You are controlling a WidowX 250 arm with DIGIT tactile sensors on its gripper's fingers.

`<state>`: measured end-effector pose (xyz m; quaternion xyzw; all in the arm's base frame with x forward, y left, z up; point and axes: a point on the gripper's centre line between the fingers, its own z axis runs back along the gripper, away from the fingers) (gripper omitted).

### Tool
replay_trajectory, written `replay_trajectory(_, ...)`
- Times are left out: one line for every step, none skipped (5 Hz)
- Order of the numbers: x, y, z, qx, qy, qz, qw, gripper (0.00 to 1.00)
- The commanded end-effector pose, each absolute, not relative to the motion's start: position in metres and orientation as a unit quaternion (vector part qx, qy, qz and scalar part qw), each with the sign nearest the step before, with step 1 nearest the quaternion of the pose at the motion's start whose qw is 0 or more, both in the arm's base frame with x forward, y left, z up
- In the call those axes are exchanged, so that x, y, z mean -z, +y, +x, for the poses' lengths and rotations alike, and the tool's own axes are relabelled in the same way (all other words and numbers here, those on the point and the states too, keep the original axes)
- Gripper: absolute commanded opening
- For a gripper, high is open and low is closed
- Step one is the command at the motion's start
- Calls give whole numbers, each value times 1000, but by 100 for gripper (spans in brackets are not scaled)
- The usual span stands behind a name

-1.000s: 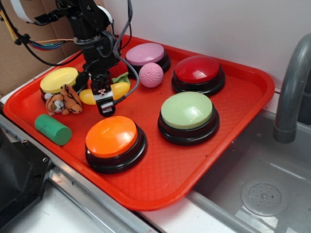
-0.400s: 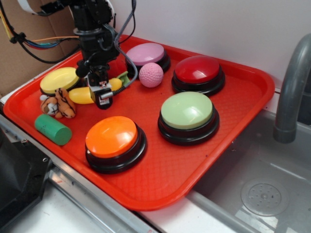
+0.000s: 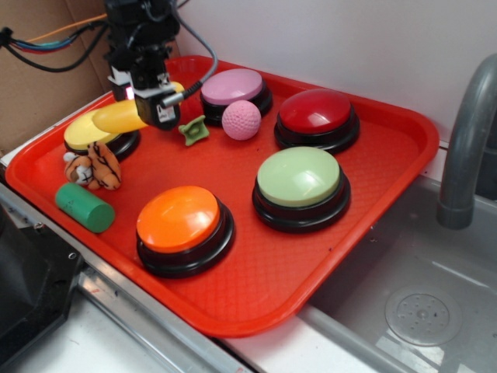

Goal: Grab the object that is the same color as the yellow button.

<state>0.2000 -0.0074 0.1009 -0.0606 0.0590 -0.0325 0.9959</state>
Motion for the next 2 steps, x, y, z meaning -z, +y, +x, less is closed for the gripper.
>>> replay_trajectory(-141, -51, 199, 23, 2, -70, 997, 0)
replay_trajectory(-140, -56, 197, -1, 20, -65, 998, 0)
